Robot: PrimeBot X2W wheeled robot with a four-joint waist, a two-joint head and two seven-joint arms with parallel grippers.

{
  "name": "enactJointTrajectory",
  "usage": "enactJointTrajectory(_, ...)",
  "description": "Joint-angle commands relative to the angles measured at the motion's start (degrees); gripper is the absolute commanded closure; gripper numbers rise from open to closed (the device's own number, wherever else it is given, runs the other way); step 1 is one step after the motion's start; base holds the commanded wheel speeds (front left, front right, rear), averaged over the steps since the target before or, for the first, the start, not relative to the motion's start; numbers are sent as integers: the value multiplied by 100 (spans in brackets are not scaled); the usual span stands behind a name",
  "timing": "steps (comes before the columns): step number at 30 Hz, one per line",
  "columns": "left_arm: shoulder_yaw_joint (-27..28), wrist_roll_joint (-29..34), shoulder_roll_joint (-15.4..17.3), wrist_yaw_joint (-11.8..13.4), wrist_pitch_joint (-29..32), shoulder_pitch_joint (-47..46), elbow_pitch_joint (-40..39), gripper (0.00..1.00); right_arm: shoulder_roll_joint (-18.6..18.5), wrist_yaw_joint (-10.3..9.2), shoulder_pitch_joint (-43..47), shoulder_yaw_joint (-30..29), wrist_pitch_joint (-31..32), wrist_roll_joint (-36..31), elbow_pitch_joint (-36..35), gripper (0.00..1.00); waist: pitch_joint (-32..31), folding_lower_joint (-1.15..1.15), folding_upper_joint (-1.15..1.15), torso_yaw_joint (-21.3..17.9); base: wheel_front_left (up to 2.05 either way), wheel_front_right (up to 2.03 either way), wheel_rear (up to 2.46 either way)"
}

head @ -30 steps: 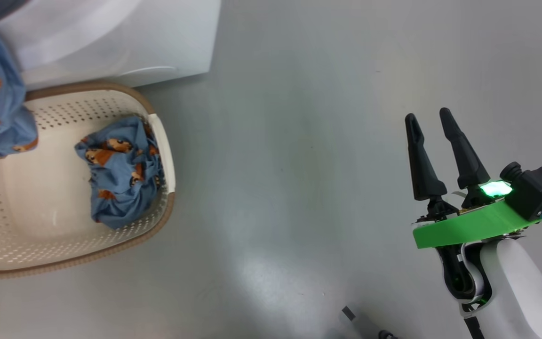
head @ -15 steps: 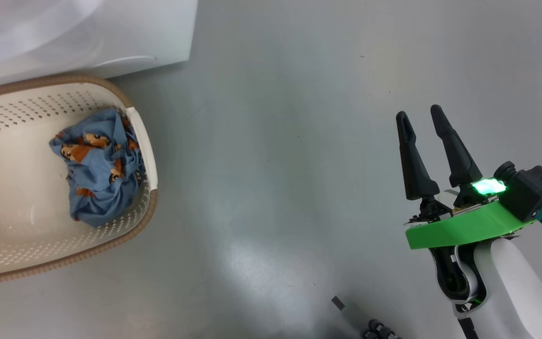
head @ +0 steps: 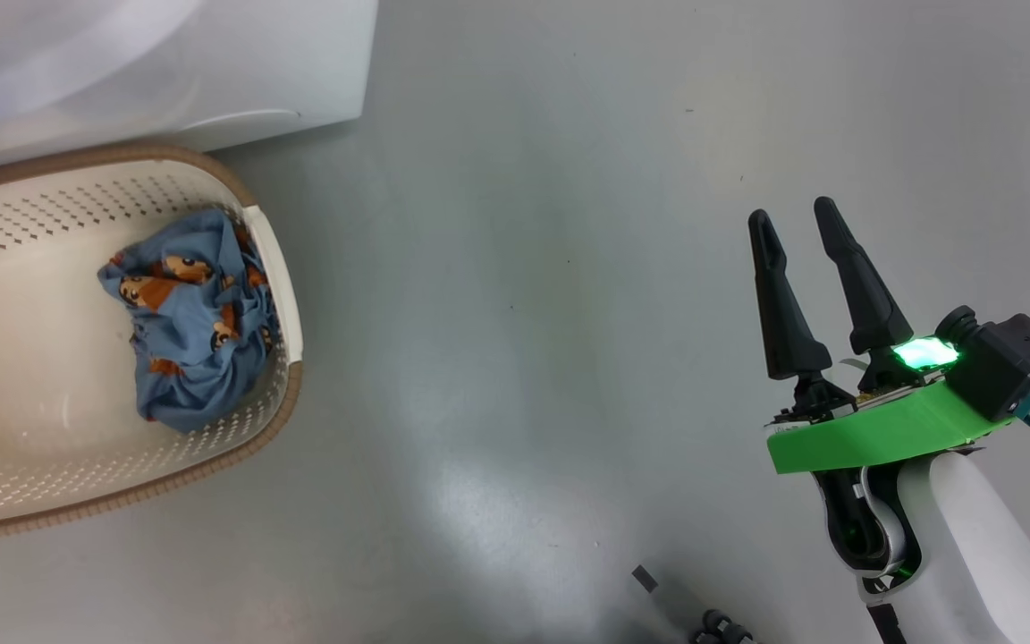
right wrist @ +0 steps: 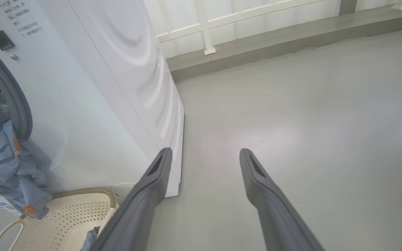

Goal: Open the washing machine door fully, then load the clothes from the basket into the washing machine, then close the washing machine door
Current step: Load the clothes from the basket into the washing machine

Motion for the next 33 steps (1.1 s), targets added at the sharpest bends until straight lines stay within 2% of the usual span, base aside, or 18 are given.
enactJointTrajectory(1,-24,49,276,18,-29,-137,-68,100,1,33,42,119,-45,2,-112,0,-13,0,0,9,0,0,0)
enactJointTrajectory(2,-66,78,281,23,-28,-193,44,89,0,33,44,119,-45,4,-107,0,-25,0,0,16,0,0,0)
enactJointTrajectory(3,-89,86,278,30,-10,-246,173,71,0,33,46,121,-45,6,-99,0,-39,0,0,22,0,0,0)
enactJointTrajectory(4,-120,101,275,34,7,-296,287,58,1,33,50,123,-45,6,-92,0,-53,0,0,27,0,0,0)
enactJointTrajectory(5,-164,135,278,57,23,-339,387,20,1,33,51,127,-45,7,-82,0,-69,0,0,31,0,0,0)
enactJointTrajectory(6,-175,133,275,74,58,-380,487,0,1,33,51,133,-45,10,-76,0,-85,0,0,34,0,0,0)
enactJointTrajectory(12,-259,124,249,99,125,-465,755,0,-9,33,41,146,-45,18,-57,0,-178,0,0,51,0,0,0)
enactJointTrajectory(22,-254,-37,142,67,-3,-320,771,0,-18,33,58,156,-45,15,-26,0,-345,0,0,97,0,0,0)
enactJointTrajectory(25,-174,-159,92,34,-23,-176,622,0,-22,33,77,149,-45,14,-27,0,-406,0,0,121,0,0,0)
enactJointTrajectory(33,264,-502,-114,8,-28,648,-404,0,-67,33,121,98,-45,10,-22,0,-618,0,0,241,0,0,0)
